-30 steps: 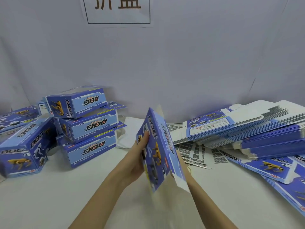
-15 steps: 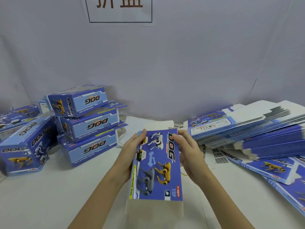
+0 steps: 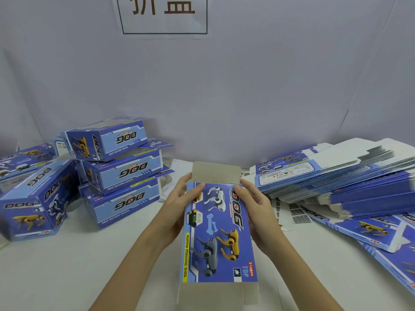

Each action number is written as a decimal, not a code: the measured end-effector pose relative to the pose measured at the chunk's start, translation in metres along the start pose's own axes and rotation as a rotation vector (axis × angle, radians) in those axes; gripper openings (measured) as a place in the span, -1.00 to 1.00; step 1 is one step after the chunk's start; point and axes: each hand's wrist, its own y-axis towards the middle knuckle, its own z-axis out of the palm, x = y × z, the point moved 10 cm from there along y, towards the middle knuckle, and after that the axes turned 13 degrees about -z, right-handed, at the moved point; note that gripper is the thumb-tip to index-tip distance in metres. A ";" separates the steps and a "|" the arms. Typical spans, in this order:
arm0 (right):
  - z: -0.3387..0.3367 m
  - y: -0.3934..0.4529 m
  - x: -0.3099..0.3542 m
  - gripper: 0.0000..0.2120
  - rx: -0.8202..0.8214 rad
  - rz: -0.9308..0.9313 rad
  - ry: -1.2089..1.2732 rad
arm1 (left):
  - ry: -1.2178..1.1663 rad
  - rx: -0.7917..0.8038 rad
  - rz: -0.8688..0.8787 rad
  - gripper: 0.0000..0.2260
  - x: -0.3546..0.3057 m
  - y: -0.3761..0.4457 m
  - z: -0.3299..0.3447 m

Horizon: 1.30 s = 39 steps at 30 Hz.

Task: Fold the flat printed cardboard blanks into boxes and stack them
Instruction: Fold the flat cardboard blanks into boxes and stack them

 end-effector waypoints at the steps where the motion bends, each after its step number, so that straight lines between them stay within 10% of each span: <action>1: 0.001 -0.001 -0.002 -0.59 0.012 0.013 -0.002 | 0.025 0.002 -0.003 -0.70 0.001 0.000 -0.001; 13: 0.014 -0.004 -0.001 -0.67 0.110 -0.057 -0.058 | 0.061 -0.037 -0.085 -0.60 0.006 -0.003 0.003; 19: 0.025 -0.014 -0.017 -0.34 0.125 0.211 0.042 | 0.208 -0.125 -0.021 -0.73 0.003 0.001 -0.008; 26: 0.017 -0.010 -0.007 -0.79 0.082 0.088 -0.067 | 0.228 -0.070 0.021 -0.79 -0.003 -0.001 -0.002; 39: 0.015 -0.011 -0.004 -0.70 0.114 0.144 -0.042 | 0.191 -0.043 -0.004 -0.79 -0.006 -0.011 0.007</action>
